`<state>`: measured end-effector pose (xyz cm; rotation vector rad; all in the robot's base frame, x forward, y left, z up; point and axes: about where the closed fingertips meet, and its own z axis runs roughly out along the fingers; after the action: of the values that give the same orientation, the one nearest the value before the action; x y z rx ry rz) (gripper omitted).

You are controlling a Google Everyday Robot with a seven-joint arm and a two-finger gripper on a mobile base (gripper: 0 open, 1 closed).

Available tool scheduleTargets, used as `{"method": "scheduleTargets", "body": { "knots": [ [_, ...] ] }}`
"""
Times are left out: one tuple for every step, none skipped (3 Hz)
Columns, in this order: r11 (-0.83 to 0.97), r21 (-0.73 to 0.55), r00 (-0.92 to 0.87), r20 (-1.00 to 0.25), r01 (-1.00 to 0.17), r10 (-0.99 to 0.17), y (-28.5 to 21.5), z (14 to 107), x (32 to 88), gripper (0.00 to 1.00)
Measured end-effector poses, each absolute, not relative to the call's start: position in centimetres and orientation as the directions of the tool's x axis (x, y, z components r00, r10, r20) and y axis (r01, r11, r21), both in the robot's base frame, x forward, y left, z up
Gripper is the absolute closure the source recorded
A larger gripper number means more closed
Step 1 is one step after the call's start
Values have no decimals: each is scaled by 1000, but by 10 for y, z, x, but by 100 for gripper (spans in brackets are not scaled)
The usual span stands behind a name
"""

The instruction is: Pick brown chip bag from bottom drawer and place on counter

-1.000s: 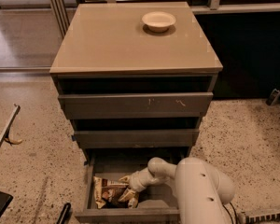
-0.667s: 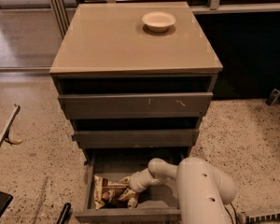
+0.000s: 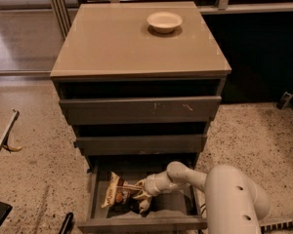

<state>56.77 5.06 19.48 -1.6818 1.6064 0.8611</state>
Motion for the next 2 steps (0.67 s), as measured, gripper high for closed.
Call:
{"method": "scheduleTargets", "body": {
  "knots": [
    [-31,-83,86,-810,-996,-581,18,243,580,100],
    [-61,-139,147,-783,-988,-604,-13,300,577,100]
  ]
}}
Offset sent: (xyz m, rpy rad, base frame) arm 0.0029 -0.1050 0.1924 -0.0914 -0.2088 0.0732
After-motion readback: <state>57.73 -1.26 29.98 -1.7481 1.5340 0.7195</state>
